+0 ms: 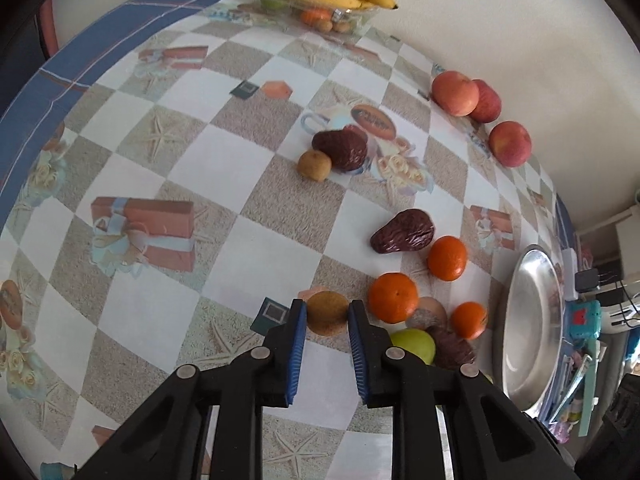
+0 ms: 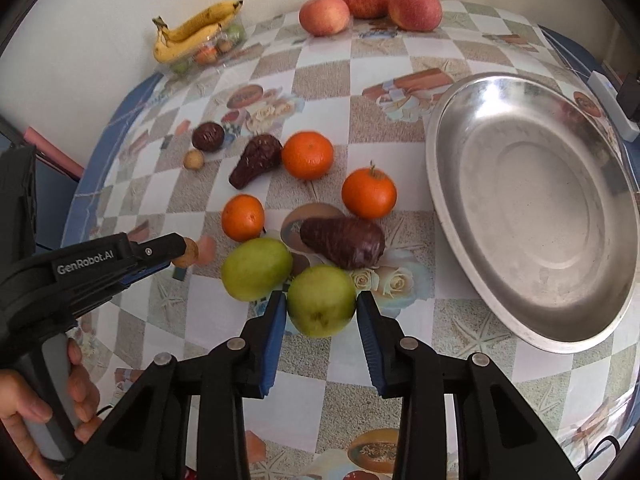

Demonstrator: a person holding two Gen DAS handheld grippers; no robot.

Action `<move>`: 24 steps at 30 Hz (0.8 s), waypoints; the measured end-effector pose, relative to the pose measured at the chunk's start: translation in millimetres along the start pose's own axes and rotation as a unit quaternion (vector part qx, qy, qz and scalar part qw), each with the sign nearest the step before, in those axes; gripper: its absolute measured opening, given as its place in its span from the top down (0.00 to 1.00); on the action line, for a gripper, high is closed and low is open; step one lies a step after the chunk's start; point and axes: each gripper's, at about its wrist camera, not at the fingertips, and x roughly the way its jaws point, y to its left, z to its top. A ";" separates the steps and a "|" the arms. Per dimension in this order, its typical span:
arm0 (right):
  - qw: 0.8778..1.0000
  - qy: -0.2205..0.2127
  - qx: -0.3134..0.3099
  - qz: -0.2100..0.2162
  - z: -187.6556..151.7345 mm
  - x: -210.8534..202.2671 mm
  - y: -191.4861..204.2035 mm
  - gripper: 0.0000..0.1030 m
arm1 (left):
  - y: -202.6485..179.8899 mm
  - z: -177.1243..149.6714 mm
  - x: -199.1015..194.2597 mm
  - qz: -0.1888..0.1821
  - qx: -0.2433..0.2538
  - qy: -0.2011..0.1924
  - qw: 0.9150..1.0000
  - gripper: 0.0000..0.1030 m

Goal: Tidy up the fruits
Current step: 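Close the right tool on the green apple while the left tool grasps a small brown fruit, then lift the green apple with the right tool toward the steel bowl while the left lifts the brown fruit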

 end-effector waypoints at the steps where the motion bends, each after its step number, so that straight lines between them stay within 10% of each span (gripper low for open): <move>1: 1.000 -0.007 0.002 0.005 -0.3 -4.3 -0.6 0.64 | -2.8 0.2 -1.0 -0.001 0.003 -0.004 1.000 0.78; 17: 0.998 -0.053 0.017 0.011 2.4 -35.3 -17.7 0.64 | -58.1 -15.3 -7.8 -0.032 0.090 -0.018 0.995 0.87; 24: 0.993 -0.087 0.065 -0.051 4.4 -54.0 -60.7 0.64 | -61.7 -11.1 -6.0 -0.059 0.082 -0.009 0.995 0.87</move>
